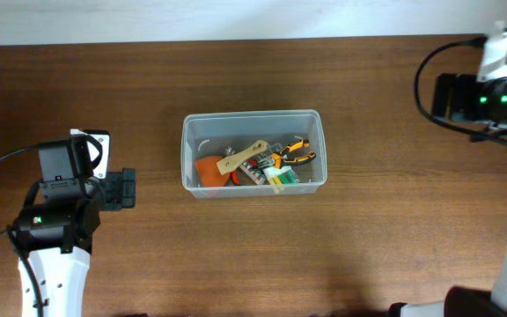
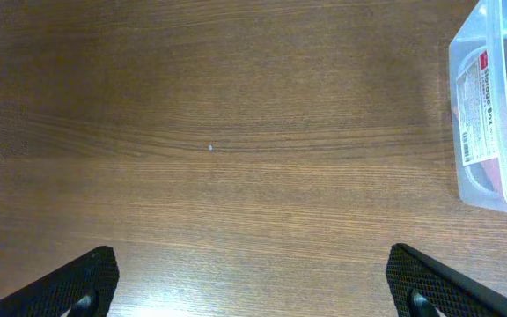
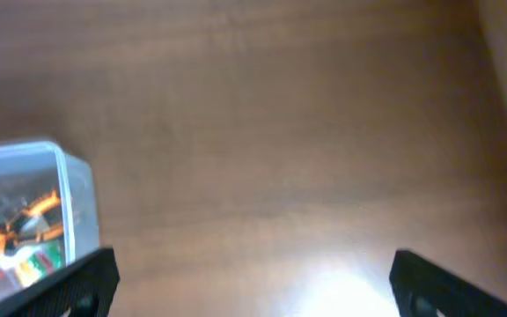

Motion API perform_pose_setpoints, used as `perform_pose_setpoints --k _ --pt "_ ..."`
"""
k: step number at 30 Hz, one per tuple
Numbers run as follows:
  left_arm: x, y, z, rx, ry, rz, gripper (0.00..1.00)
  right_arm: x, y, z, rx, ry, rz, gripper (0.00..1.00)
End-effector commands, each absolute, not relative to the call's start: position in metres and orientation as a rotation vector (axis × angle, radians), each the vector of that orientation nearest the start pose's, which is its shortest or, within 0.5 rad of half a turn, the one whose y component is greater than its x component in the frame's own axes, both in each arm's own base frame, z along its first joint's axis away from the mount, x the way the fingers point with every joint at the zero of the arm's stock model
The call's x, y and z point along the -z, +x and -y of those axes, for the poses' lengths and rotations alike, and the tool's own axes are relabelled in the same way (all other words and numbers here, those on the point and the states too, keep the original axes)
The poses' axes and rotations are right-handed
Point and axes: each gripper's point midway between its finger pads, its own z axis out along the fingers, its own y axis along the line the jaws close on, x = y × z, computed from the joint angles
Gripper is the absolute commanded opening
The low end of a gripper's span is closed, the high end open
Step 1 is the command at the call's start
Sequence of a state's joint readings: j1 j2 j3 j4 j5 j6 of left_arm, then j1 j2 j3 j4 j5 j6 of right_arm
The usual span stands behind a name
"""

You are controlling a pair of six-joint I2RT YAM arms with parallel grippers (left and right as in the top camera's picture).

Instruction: Pack container

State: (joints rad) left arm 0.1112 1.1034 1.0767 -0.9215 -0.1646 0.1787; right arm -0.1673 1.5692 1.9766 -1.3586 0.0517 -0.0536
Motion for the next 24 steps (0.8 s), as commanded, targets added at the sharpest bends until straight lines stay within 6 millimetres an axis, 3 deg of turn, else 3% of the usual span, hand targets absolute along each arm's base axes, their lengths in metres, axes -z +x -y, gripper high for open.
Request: perform_pose_setpoints --k 1,9,13,16,24 --pt "-0.211 0.287 -0.060 -0.310 0.003 -2.514 0.99 -0.348 0.340 0.046 0.045 0.080 -2.386 0.99" --pt "-0.211 0.287 -0.060 -0.311 0.003 -2.514 0.99 -0.341 0.313 0.012 -0.128 -0.021 -2.243 0.99" --pt "-0.211 0.287 -0.060 -0.310 0.003 -2.514 0.99 -0.326 0.281 -0.024 -0.290 -0.228 -2.223 0.98" --pt "-0.211 0.287 -0.060 -0.311 0.003 -2.514 0.99 -0.320 0.256 -0.037 -0.353 -0.255 -2.201 0.99" --pt "-0.211 0.287 -0.060 -0.310 0.003 -2.514 0.99 -0.343 0.199 -0.048 -0.308 -0.264 -2.019 0.99"
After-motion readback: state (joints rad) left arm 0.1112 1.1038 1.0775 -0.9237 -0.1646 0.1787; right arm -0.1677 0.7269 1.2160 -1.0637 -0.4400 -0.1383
